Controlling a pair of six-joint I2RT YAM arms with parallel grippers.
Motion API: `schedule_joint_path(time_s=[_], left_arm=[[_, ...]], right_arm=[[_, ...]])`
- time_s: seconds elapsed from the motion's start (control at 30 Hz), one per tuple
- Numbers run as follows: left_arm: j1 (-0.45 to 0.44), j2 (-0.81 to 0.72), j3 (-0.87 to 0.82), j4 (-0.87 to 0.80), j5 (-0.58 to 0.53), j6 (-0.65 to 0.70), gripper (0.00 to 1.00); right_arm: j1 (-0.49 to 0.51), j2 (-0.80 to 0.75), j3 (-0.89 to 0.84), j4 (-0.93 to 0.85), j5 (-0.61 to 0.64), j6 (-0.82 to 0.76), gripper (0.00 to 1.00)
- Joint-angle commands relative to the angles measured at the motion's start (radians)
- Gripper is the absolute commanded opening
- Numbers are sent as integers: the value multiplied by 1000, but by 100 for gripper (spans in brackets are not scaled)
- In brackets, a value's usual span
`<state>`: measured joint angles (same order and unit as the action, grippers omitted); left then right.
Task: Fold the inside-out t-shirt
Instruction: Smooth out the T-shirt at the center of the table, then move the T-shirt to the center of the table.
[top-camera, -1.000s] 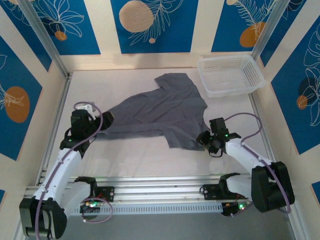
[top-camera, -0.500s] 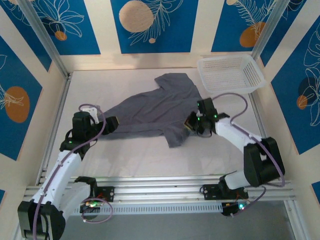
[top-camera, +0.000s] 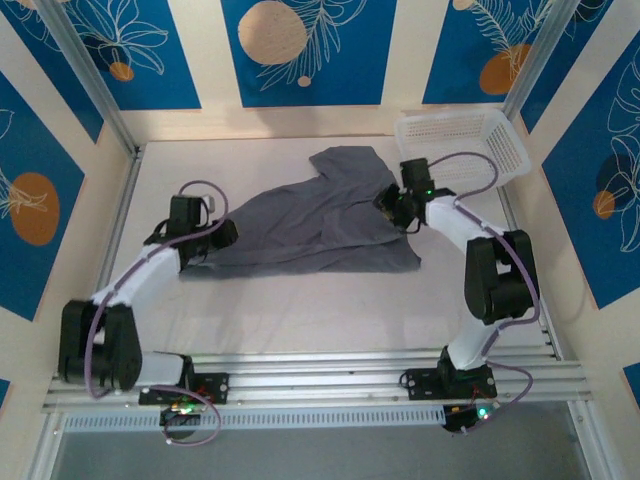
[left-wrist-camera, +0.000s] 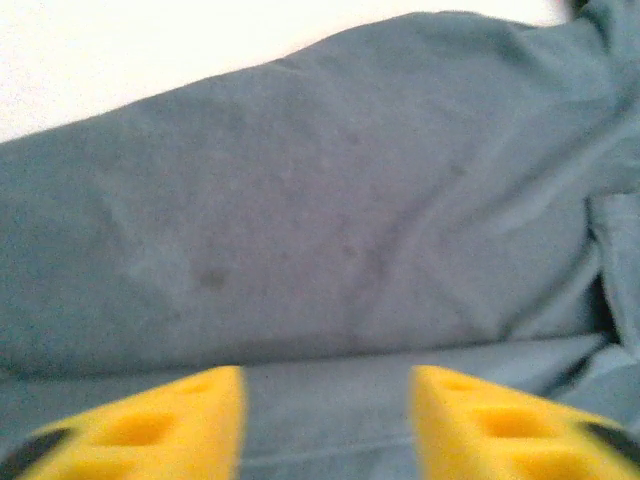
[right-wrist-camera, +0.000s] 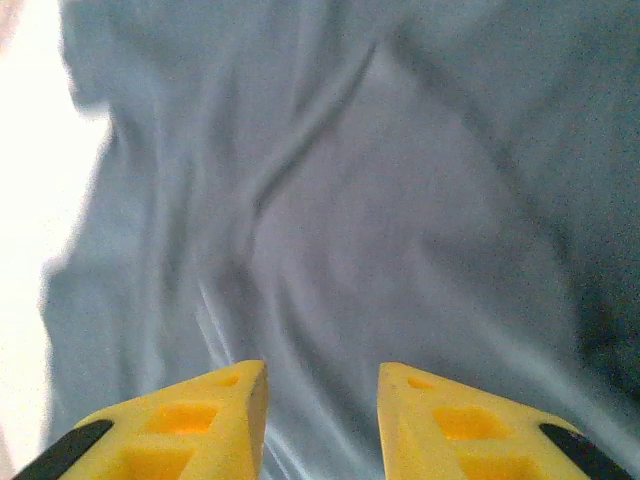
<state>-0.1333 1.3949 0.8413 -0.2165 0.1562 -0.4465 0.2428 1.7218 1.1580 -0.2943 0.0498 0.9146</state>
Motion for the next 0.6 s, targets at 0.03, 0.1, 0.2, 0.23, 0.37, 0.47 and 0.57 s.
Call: schedule_joint_path(time_s=[0.03, 0.1, 0.2, 0.23, 0.37, 0.47, 0.57], left_arm=[[-6, 169, 79, 104, -52, -57, 0], [-6, 266, 131, 77, -127, -90, 0], [-6, 369, 188, -3, -162, -112, 0], [-6, 378, 177, -5, -158, -119, 0], [-6, 314, 42, 29, -147, -165, 0], [-6, 196, -93, 10, -164, -188, 0], [-6, 27, -241, -34, -197, -225, 0]], right_arm=[[75, 46, -72, 38, 29, 13, 9], [89, 94, -84, 29, 66, 38, 0], [101, 116, -142, 57, 46, 67, 0], [108, 110, -165, 68, 42, 74, 0], [131, 33, -289, 63, 29, 101, 2], [140, -59, -423, 63, 6, 160, 3], [178, -185, -584, 67, -2, 241, 4]])
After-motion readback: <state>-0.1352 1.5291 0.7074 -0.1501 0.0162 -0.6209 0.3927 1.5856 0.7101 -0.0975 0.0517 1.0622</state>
